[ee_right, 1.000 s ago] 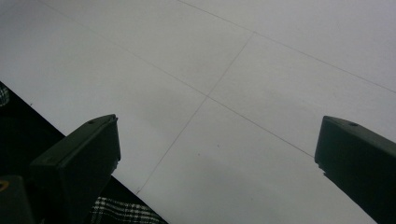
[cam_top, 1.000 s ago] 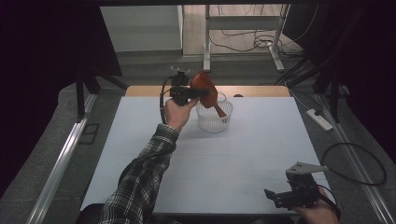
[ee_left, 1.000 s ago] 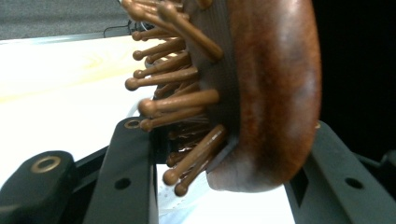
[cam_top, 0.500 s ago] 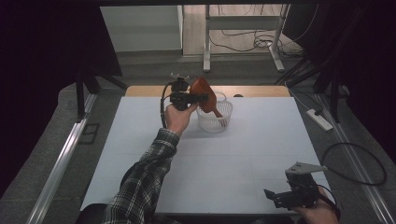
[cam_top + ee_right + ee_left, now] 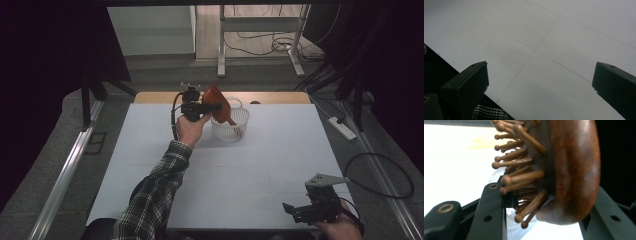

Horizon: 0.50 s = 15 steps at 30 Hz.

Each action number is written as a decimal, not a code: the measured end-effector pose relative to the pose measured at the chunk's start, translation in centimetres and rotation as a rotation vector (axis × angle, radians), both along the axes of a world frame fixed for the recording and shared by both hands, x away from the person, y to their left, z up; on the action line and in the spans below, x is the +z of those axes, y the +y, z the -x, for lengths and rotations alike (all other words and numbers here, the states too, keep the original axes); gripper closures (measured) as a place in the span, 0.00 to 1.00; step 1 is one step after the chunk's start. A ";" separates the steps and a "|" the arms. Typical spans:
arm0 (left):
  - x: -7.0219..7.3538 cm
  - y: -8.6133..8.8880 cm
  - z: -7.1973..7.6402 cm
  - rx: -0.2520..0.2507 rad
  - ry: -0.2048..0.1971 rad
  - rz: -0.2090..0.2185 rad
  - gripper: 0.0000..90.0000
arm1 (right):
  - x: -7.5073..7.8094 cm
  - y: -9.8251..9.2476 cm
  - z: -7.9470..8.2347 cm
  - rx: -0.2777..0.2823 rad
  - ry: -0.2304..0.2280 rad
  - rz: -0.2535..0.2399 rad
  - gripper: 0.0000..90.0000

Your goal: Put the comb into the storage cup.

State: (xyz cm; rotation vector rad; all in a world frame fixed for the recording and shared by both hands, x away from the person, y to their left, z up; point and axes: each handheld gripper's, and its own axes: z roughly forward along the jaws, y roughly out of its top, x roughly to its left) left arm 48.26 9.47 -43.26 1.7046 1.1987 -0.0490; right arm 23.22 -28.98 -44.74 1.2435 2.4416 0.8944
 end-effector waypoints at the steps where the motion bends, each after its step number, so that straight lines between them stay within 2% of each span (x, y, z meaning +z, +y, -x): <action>1: -0.1 0.0 0.0 0.002 0.003 0.010 0.63 | 0.0 0.0 0.0 0.001 0.001 0.002 0.01; 9: -0.5 0.4 -0.2 0.008 0.021 0.026 0.61 | 0.0 0.0 0.0 0.003 0.002 0.005 0.01; 15: -1.2 1.1 -0.4 0.018 0.049 0.056 0.58 | 0.0 0.1 0.0 0.002 0.002 0.007 0.01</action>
